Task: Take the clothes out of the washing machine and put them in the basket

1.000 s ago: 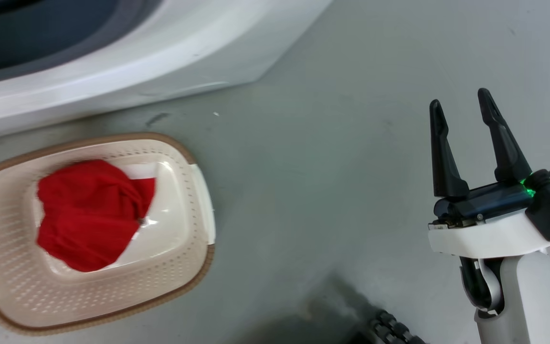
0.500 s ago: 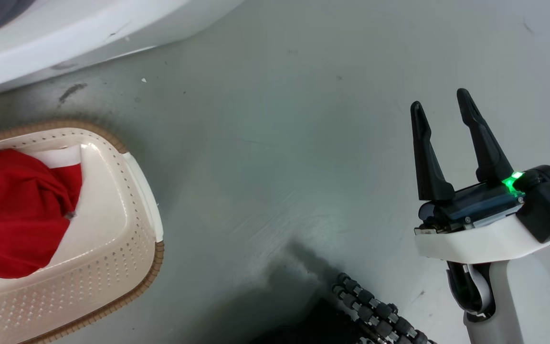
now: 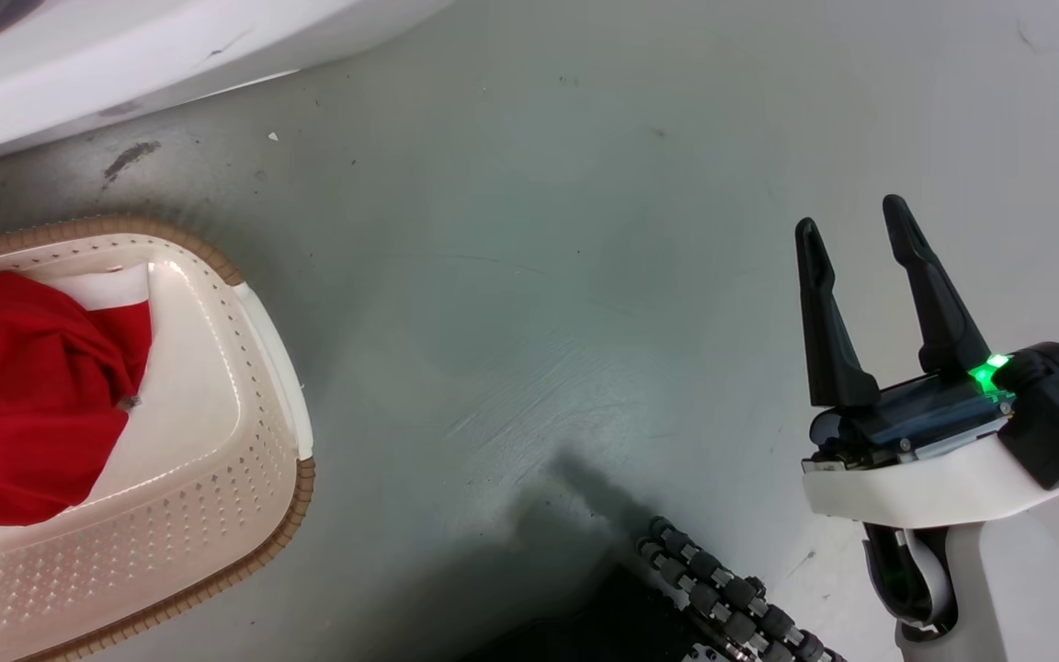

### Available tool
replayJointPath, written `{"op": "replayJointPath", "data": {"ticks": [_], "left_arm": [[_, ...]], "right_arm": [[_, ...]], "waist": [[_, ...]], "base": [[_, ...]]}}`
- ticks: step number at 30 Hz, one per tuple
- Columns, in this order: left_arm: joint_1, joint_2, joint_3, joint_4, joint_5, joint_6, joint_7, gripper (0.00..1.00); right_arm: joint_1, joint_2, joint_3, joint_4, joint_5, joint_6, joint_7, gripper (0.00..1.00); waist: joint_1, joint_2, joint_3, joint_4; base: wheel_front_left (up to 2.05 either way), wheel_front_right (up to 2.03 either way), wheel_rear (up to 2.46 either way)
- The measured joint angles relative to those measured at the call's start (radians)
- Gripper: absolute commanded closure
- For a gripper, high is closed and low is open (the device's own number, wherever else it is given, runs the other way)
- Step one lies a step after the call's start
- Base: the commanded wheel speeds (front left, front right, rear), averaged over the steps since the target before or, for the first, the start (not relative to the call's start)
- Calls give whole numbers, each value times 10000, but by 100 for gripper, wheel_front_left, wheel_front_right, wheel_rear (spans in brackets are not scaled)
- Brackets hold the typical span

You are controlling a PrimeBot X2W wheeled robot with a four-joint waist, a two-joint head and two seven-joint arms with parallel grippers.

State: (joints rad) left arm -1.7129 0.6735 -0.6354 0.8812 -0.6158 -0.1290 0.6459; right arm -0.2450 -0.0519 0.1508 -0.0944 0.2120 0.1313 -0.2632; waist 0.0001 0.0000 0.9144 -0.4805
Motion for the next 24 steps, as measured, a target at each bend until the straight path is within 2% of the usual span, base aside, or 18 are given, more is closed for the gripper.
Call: {"op": "replayJointPath", "data": {"ticks": [1, 2, 12, 19, 24], "left_arm": [[-58, -2, -65, 21, -79, 0, -13, 59], [-121, 6, -209, 42, -171, 6, -173, 100], [-218, 127, -851, 196, -499, -2, -1129, 100], [-300, 328, -1049, 203, -798, -4, -2288, 100], [3, 192, -1074, 326, -1166, -4, -3396, 100]], "right_arm": [[-2, 2, -13, -13, 4, 0, 0, 0], [-6, 0, -42, -19, 8, 0, 0, 0], [-146, 2, 13, 33, -19, 0, 0, 0], [-500, 4, 61, 102, -159, 0, 0, 0], [-616, 8, -257, 234, -589, 0, 0, 0]], "waist": [[0, 0, 17, 10], [0, 0, 44, 25], [0, 0, -54, 29], [0, 0, -352, 34], [0, 0, -750, 299]], "base": [[0, 0, 0], [0, 0, 0], [0, 0, 0], [0, 0, 0], [0, 0, 0]]}}
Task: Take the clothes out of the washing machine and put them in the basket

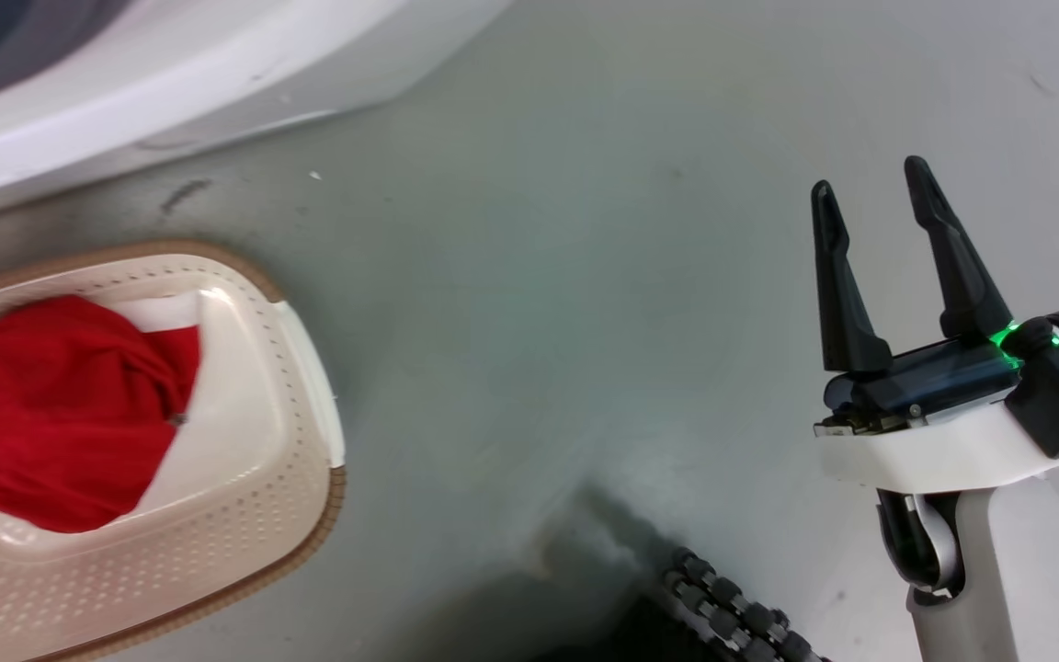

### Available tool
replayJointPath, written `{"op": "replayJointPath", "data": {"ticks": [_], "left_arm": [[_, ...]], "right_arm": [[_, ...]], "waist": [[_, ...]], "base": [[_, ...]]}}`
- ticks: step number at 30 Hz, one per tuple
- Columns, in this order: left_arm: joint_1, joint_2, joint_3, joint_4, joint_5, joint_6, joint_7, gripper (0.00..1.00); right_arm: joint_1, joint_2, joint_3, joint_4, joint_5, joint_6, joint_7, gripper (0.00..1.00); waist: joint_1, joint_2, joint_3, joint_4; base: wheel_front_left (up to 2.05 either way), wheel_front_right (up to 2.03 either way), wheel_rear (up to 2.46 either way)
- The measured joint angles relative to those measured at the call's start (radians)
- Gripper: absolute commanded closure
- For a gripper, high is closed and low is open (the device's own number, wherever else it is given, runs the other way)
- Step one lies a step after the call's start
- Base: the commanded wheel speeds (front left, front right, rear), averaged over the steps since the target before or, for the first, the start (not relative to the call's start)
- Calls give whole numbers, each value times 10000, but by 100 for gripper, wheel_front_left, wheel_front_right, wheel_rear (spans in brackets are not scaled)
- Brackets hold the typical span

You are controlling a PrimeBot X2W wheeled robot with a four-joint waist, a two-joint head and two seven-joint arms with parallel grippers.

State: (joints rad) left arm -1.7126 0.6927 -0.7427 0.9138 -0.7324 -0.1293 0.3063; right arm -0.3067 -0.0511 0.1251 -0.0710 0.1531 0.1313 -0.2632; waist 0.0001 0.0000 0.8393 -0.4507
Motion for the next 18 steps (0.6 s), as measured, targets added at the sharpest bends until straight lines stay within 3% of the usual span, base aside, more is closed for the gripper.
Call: {"op": "replayJointPath", "data": {"ticks": [11, 18], "left_arm": [[1803, -460, -295, -61, -836, 0, -2433, 100], [3196, -1045, -543, -65, -1018, -13, -4006, 100]], "right_arm": [[24, 4, -562, 217, -968, 0, 2, 0], [111, 8, -784, 443, -1450, 0, 0, 0]], "waist": [[-1, 0, -1388, 1117], [-1, 0, -2397, 1911]], "base": [[0, 0, 0], [0, 0, 0]]}}
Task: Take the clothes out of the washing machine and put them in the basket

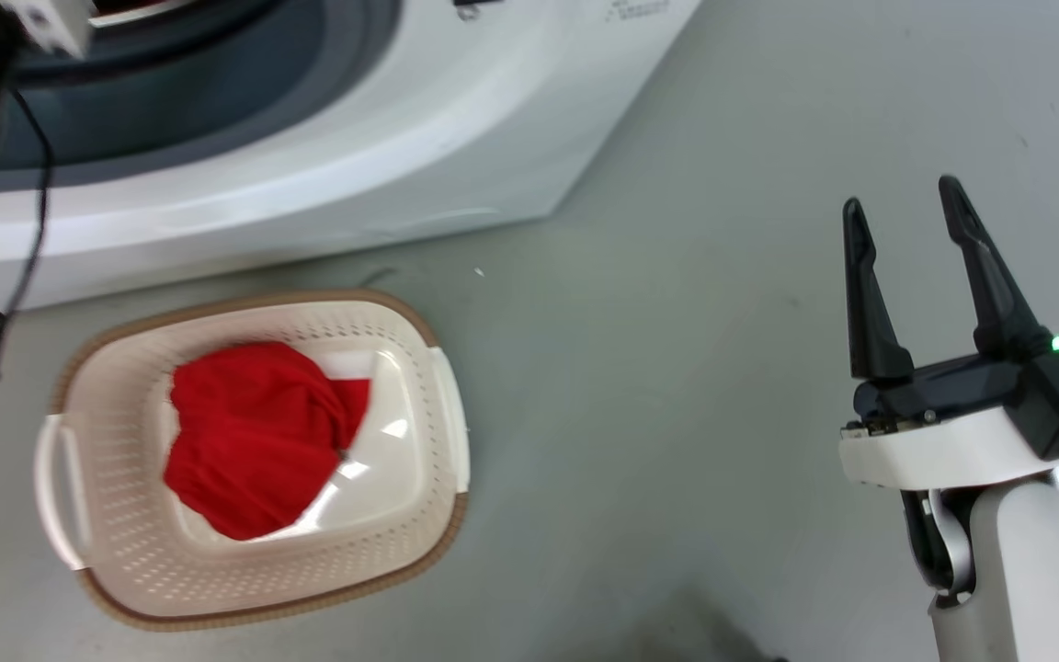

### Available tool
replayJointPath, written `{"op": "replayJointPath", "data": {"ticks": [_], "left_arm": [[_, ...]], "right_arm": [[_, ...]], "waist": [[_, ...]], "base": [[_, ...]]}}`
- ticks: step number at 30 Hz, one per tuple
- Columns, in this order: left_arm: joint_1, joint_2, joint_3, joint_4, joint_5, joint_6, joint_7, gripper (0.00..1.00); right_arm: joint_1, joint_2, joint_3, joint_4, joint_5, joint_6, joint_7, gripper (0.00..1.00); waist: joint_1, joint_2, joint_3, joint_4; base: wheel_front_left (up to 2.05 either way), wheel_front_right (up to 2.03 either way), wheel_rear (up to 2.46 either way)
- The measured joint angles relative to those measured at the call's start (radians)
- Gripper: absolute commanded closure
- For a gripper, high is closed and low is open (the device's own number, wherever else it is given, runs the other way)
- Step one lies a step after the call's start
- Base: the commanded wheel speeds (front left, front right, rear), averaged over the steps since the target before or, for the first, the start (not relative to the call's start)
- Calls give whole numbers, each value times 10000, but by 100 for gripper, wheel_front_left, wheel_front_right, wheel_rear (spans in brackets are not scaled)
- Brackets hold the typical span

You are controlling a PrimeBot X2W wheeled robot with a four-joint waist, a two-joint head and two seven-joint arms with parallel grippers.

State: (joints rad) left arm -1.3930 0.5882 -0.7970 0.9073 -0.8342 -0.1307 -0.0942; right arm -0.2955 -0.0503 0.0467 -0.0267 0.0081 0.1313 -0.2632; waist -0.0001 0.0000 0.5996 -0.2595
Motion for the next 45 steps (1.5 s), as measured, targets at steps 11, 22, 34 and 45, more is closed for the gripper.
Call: {"op": "replayJointPath", "data": {"ticks": [11, 22, 34, 45], "left_arm": [[2308, -589, -151, -385, 36, 313, -1551, 100], [5470, -144, 1183, -4322, 1208, 1551, -1685, 100], [8665, 642, 1068, -7526, 1030, 2585, -1009, 100], [9881, 571, 324, -6932, 453, 2483, -46, 100]], "right_arm": [[490, 0, -138, 349, -255, 0, 0, 0], [1013, -4, -322, 583, -435, 0, 0, 0], [1364, -4, -270, 725, -451, 0, 0, 0], [1338, -4, -182, 698, -447, 0, 0, 0]], "waist": [[0, 0, -1636, 958], [-1, 0, -2831, 1685], [-2, 0, -3683, 2199], [-1, 0, -3300, 2085]], "base": [[0, 0, 0], [0, 0, 0], [0, 0, 0], [0, 0, 0]]}}
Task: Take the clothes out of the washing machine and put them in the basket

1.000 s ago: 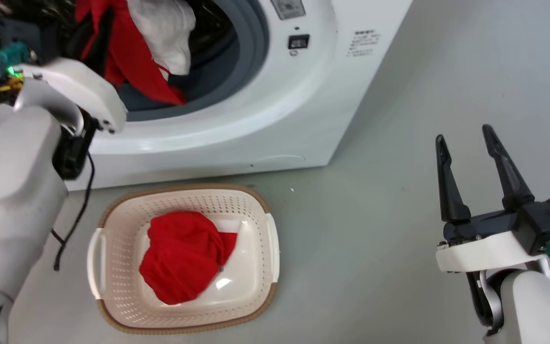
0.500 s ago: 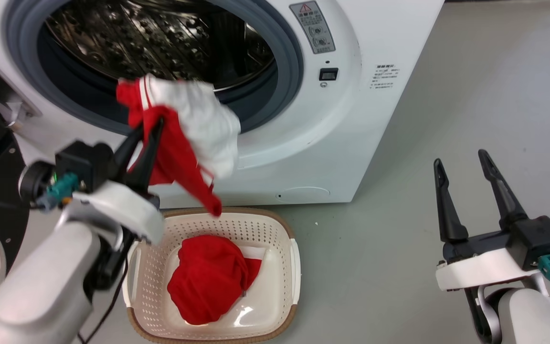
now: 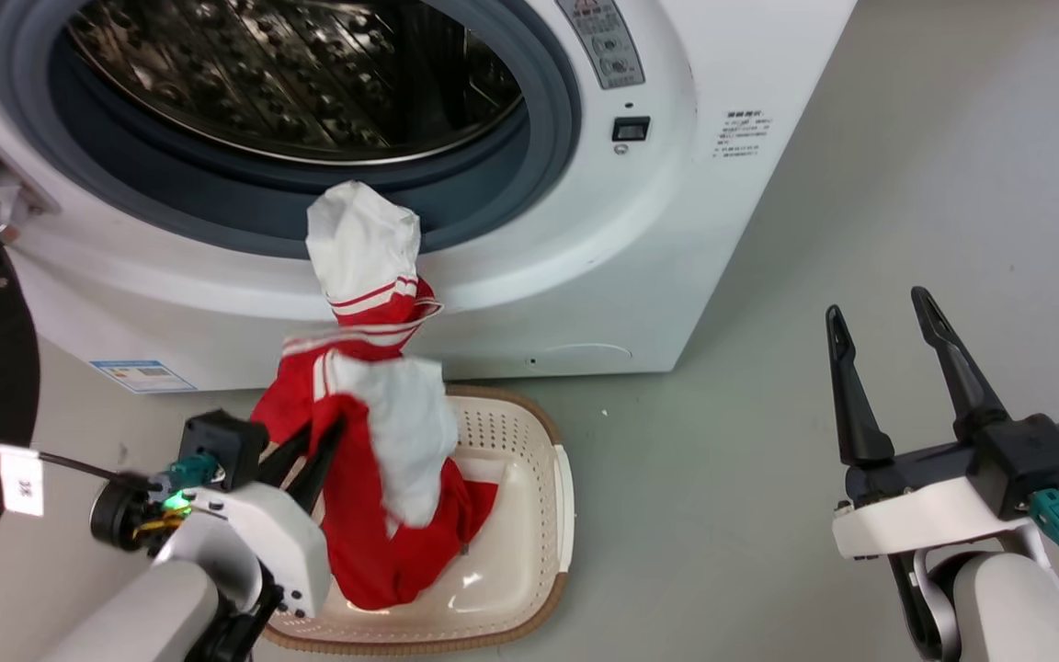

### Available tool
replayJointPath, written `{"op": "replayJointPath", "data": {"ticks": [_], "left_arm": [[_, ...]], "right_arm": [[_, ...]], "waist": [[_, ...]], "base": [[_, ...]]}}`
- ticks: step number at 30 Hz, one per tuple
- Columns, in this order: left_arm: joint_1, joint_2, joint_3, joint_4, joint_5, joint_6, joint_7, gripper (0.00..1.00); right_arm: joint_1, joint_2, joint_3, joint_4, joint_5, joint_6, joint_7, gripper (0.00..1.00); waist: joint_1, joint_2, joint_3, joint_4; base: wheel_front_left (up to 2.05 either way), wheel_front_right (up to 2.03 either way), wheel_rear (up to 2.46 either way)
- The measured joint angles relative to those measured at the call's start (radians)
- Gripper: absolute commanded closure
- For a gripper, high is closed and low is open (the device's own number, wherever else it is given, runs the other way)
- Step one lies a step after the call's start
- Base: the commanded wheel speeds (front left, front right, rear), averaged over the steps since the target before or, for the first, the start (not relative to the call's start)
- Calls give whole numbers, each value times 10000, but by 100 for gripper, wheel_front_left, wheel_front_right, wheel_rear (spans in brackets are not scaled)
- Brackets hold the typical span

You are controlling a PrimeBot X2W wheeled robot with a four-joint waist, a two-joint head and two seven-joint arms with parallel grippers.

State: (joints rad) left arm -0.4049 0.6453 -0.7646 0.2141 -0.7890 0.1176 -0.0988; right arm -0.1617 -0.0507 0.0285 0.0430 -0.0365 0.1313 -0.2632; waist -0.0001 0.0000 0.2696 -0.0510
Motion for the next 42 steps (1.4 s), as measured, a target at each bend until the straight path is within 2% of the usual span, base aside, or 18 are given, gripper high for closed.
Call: {"op": "replayJointPath", "data": {"ticks": [10, 16, 26, 36, 37, 38, 42], "left_arm": [[-408, -1294, -389, 3873, -522, -1275, 38, 100], [-1250, -1944, -408, 5940, -533, -1770, -222, 100], [-2633, -2466, -368, 8627, -598, -2192, -548, 100], [-3363, -2847, -134, 10109, -798, -2276, -1133, 100], [-3366, -2861, -90, 10186, -857, -2230, -1174, 90], [-3368, -2876, -84, 10245, -861, -2220, -1241, 0], [-3372, -3022, -59, 10410, -865, -2146, -1398, 0]], "right_arm": [[-390, 0, 86, -148, -42, 0, 0, 0], [-581, -2, 98, -359, -36, 0, 0, 0], [-880, -4, 81, -713, 128, 0, 0, 0], [-895, -4, 100, -821, 259, 0, 0, 0], [-898, -4, 102, -825, 268, 0, 0, 0], [-901, -4, 109, -825, 268, 0, 0, 0], [-963, -4, 127, -761, 267, 0, 0, 0]], "waist": [[1, 1, 976, -490], [2, 1, 1788, -852], [3, 0, 3201, -1412], [3, 0, 4040, -1798], [3, 0, 4069, -1806], [3, 1, 4089, -1808], [3, 1, 4024, -1776]], "base": [[0, 0, 0], [0, 0, 0], [0, 0, 0], [0, 0, 0], [0, 0, 0], [0, 0, 0], [0, 0, 0]]}}
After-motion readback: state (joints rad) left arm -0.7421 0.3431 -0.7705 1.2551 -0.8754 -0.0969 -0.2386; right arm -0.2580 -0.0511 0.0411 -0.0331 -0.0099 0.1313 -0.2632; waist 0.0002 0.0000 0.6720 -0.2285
